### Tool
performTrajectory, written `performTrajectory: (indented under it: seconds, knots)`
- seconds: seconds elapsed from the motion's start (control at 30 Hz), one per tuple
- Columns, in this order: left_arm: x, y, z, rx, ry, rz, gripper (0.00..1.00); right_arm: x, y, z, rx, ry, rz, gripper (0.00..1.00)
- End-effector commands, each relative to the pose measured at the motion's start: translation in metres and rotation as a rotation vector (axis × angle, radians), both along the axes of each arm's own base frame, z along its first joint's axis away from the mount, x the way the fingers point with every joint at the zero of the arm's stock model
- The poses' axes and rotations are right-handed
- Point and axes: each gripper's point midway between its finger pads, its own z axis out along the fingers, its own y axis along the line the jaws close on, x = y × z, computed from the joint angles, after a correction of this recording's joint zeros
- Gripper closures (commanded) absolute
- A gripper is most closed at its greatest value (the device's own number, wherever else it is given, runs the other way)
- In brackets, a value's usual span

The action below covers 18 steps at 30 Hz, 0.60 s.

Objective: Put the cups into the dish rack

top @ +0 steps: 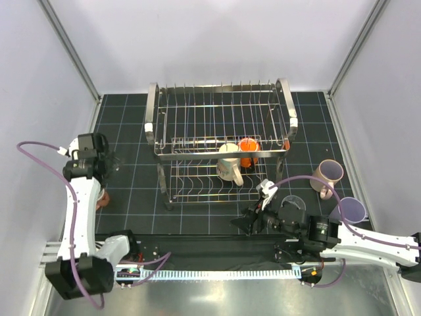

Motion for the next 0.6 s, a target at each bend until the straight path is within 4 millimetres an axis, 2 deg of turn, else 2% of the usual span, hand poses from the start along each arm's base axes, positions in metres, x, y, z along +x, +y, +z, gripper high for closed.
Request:
performTrajectory:
  seconds: [0.0,0.13,0.2,0.27,0.3,0.4,0.57]
  knots:
    - [0.017,0.016,-0.001,-0.01,0.018,0.007,0.12,-0.004,0.003,0.012,0.072,0.011,0.011,0.36]
    - [0.016,0.053,-0.024,0.003,0.123,0.12,0.19,-0.007,0.001,0.016,0.095,0.013,0.02,0.36]
    - [0.019,0.059,-0.039,-0.036,0.121,0.144,0.25,-0.008,0.001,0.02,0.1,0.011,0.026,0.35]
    - [0.019,0.073,-0.045,-0.035,0.113,0.188,0.32,-0.009,0.002,0.022,0.094,0.016,0.029,0.35]
    - [0.018,0.078,-0.047,-0.017,0.117,0.202,0.33,-0.009,0.002,0.021,0.086,0.017,0.032,0.35]
    - [0.016,0.089,-0.05,0.025,0.136,0.237,0.33,-0.008,0.002,0.019,0.071,0.023,0.027,0.35]
    - [0.014,0.093,-0.057,0.043,0.123,0.278,0.33,-0.009,0.006,0.016,0.069,0.044,0.027,0.35]
